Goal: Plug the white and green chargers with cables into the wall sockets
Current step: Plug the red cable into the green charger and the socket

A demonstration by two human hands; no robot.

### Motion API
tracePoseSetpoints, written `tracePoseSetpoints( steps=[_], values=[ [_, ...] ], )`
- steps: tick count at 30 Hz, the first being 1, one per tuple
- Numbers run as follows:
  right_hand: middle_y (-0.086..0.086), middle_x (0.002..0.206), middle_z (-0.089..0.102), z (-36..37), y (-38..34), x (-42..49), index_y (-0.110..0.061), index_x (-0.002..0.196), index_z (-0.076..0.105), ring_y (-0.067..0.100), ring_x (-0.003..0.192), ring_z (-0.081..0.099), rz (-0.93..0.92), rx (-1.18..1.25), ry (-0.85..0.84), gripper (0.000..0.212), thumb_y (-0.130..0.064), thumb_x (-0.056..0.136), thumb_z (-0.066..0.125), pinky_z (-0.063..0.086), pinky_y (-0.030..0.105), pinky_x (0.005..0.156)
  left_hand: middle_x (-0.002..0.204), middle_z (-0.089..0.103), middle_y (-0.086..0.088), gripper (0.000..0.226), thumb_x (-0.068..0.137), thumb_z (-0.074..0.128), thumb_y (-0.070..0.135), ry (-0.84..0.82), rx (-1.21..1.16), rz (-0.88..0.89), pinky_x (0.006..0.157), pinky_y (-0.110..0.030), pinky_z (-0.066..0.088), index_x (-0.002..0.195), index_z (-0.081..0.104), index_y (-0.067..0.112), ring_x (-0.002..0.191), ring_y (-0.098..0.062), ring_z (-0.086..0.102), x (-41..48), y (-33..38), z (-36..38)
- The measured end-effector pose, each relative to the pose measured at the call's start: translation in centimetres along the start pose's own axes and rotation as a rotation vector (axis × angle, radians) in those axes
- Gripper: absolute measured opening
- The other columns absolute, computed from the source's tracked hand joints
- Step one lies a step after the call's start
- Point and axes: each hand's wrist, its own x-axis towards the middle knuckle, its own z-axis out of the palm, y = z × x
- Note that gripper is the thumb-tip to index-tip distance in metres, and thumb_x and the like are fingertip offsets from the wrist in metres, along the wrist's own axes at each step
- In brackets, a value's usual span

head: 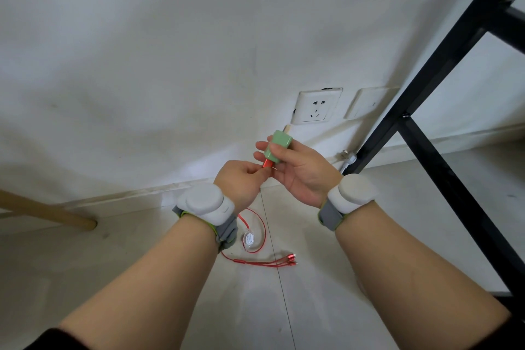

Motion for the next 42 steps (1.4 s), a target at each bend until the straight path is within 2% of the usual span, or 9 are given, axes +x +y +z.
tracePoseSetpoints(
  steps=[7, 14, 20, 23, 26, 29, 32, 36, 42],
  values=[
    [0.008, 0.101, 0.06, -1.0, -1.1, -0.5, -0.016, 0.102, 0.056, 0.021, 0.093, 0.06, -0.001, 0.067, -0.031, 0.017, -0.006, 0.093, 0.045, 0.044, 0.033, 0.094, 0.059, 0.053, 0.005, 0.02, 0.089, 0.055, 0.028, 0.17, 0.051, 0.144, 0.066, -0.028, 0.042, 0.096, 0.073, 0.021, 0.062, -0.019, 0.049, 0.8, 0.1, 0.6],
    [0.003, 0.121, 0.062, -1.6, -1.5, -0.7, -0.014, 0.122, 0.049, 0.017, 0.1, 0.063, -0.03, 0.072, -0.07, 0.029, -0.007, 0.095, 0.04, 0.045, 0.031, 0.091, 0.054, 0.05, 0.009, 0.021, 0.089, 0.054, 0.032, 0.291, 0.126, 0.233, 0.058, -0.024, 0.039, 0.102, 0.07, 0.03, 0.054, -0.011, 0.047, 1.2, 0.1, 1.0],
    [0.004, 0.117, 0.06, -2.0, -2.2, -1.1, -0.02, 0.126, 0.053, 0.025, 0.101, 0.049, -0.048, 0.074, -0.211, 0.036, -0.016, 0.091, 0.048, 0.04, 0.034, 0.1, 0.04, 0.037, 0.01, 0.026, 0.094, 0.05, 0.026, 0.009, -0.525, 0.029, 0.055, -0.026, 0.031, 0.074, 0.064, 0.014, 0.05, -0.016, 0.034, 1.1, 0.8, 1.8],
    [0.007, 0.11, 0.066, -1.8, -2.0, -0.9, -0.011, 0.131, 0.048, 0.027, 0.097, 0.05, -0.036, 0.093, -0.135, 0.042, -0.016, 0.09, 0.052, 0.049, 0.032, 0.093, 0.042, 0.03, 0.008, 0.028, 0.097, 0.044, 0.026, -0.202, -0.708, -0.05, 0.055, -0.023, 0.028, 0.086, 0.059, 0.005, 0.047, -0.013, 0.028, 0.7, 1.1, 1.9],
    [0.005, 0.075, 0.067, -1.2, -1.7, -0.9, -0.002, 0.107, 0.057, 0.018, 0.073, 0.049, -0.039, 0.055, -0.064, 0.022, -0.017, 0.094, 0.045, 0.055, 0.023, 0.072, 0.045, 0.028, 0.006, 0.034, 0.097, 0.043, 0.024, -0.237, -0.606, -0.014, 0.054, -0.022, 0.028, 0.079, 0.065, 0.006, 0.046, -0.011, 0.026, 0.3, 1.1, 2.4],
    [0.009, 0.085, 0.067, -1.0, -1.8, -0.9, -0.005, 0.097, 0.057, 0.019, 0.075, 0.064, -0.033, 0.02, 0.01, 0.018, -0.017, 0.097, 0.043, 0.056, 0.025, 0.063, 0.049, 0.041, 0.004, 0.031, 0.097, 0.044, 0.023, -0.221, -0.536, -0.012, 0.058, -0.024, 0.033, 0.08, 0.066, 0.009, 0.047, -0.01, 0.038, 0.2, 0.9, 2.8],
    [0.01, 0.093, 0.066, -1.7, -2.3, -0.7, -0.007, 0.106, 0.054, 0.021, 0.074, 0.067, -0.047, -0.006, 0.094, 0.021, -0.023, 0.098, 0.043, 0.055, 0.028, 0.06, 0.078, 0.064, -0.001, 0.026, 0.096, 0.046, 0.027, -0.166, -0.378, -0.007, 0.073, -0.024, 0.041, 0.084, 0.067, 0.016, 0.075, -0.012, 0.057, 0.3, 1.1, 3.0],
    [0.011, 0.087, 0.066, -3.8, -3.8, 0.0, -0.005, 0.111, 0.054, 0.013, 0.05, 0.059, -0.094, -0.027, 0.329, 0.025, -0.025, 0.096, 0.048, 0.053, 0.025, 0.057, 0.108, 0.06, 0.005, 0.03, 0.095, 0.048, 0.026, -0.083, -0.258, -0.02, 0.088, -0.02, 0.034, 0.118, 0.063, 0.015, 0.102, -0.009, 0.051, 0.4, 1.0, 3.3],
    [0.014, 0.081, 0.066, -6.0, -5.2, 1.3, -0.008, 0.092, 0.059, 0.007, 0.036, 0.042, -0.081, -0.07, 0.512, 0.021, -0.028, 0.093, 0.054, 0.043, 0.02, 0.05, 0.103, 0.064, -0.003, 0.025, 0.094, 0.047, 0.02, -0.039, -0.236, -0.064, 0.085, -0.027, 0.04, 0.11, 0.065, 0.011, 0.097, -0.016, 0.056, 0.8, 0.4, 2.4]
  ],
)
